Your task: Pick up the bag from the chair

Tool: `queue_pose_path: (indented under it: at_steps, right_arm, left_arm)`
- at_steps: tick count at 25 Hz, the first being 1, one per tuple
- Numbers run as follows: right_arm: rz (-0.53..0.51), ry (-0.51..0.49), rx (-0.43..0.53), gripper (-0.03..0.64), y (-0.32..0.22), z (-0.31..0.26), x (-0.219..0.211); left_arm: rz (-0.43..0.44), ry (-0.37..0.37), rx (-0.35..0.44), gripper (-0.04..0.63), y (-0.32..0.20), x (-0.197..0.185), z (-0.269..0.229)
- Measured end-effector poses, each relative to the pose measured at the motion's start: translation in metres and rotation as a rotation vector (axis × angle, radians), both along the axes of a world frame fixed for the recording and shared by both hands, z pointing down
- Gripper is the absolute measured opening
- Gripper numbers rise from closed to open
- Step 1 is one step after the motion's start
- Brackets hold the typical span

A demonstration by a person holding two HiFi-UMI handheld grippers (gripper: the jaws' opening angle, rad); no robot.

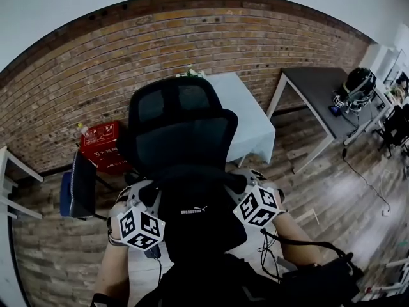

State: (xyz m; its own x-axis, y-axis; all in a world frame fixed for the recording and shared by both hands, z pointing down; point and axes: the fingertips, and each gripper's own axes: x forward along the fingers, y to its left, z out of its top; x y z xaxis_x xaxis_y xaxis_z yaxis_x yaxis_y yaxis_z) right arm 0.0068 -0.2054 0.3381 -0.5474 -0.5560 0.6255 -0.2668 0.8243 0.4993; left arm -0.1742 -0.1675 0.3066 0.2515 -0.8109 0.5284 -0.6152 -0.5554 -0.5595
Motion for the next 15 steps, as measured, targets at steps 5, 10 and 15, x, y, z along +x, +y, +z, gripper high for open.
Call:
queue_pose_path:
  at_steps: [5,10,15]
  right_arm:
    - [-0.020,0.012,0.035,0.107,0.001,-0.018,-0.003]
    - [-0.027,0.027,0.042,0.107,0.000,-0.019,-0.006]
    - [-0.033,0.029,0.054,0.107,-0.002,-0.026,-0.006]
  left_arm:
    - [-0.019,0.034,0.023,0.095,0.003,-0.003,-0.013]
    - [-0.028,0.052,0.024,0.095,0.002,-0.006,-0.011]
    - [-0.035,0.065,0.033,0.095,0.003,-0.006,-0.017]
